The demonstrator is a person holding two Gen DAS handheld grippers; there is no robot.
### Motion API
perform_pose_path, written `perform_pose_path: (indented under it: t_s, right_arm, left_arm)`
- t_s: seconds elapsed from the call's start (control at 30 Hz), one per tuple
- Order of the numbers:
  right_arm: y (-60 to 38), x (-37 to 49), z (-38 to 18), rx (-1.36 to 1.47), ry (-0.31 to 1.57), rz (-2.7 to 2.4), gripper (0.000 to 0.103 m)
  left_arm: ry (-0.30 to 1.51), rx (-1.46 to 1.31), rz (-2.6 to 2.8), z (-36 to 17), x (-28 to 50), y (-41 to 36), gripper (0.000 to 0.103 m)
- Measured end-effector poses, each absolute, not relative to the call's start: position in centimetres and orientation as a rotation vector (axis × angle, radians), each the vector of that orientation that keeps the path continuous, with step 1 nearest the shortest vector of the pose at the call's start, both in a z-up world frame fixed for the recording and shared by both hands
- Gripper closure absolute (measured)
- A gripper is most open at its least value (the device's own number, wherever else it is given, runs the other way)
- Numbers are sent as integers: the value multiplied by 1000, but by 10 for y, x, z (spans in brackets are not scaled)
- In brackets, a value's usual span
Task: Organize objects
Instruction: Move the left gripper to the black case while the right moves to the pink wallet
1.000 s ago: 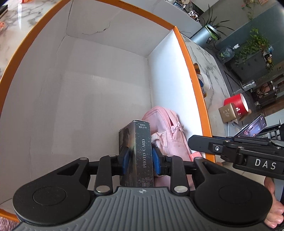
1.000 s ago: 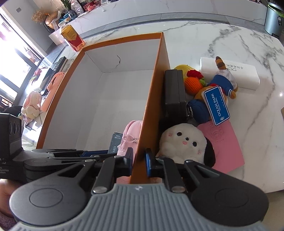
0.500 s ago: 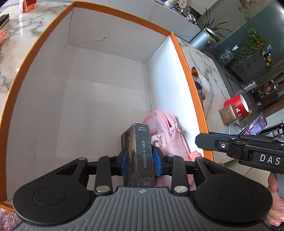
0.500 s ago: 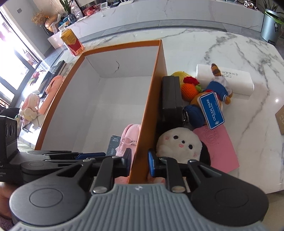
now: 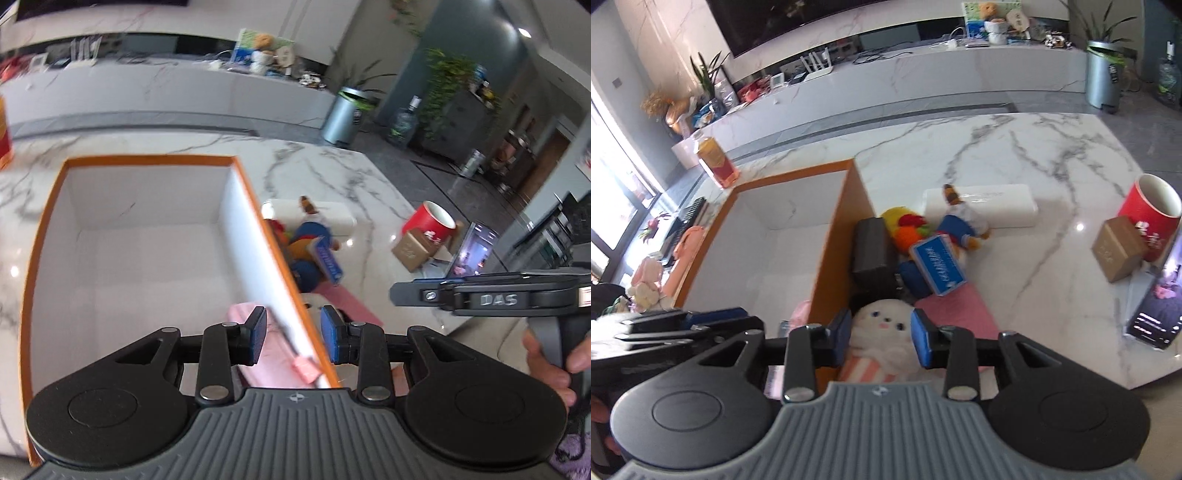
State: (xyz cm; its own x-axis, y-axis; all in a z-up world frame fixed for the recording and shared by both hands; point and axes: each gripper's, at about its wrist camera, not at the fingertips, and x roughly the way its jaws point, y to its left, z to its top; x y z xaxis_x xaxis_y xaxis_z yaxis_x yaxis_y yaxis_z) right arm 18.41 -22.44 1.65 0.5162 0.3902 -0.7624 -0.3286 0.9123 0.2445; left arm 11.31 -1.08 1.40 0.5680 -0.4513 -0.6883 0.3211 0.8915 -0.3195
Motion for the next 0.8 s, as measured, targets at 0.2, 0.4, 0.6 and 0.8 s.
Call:
perform_pose_path:
  t_s: [0.2,0.4,0.6,0.8]
  right_arm:
    - [-243,193,-24,7,979,392,65]
    - [-229,193,-60,-224,986,469,56]
    - [-213,199,-86,-407,960,554,44]
    - [-207,215,-101,-468,927,567,31]
  left_arm:
    - [854,41,-515,12,115,-69,66]
    - [930,168,-493,-5,131,-108,66]
    - [1007,223,-455,-23,145,-127,66]
    - [1039,256,-414,-35,154,-133,67]
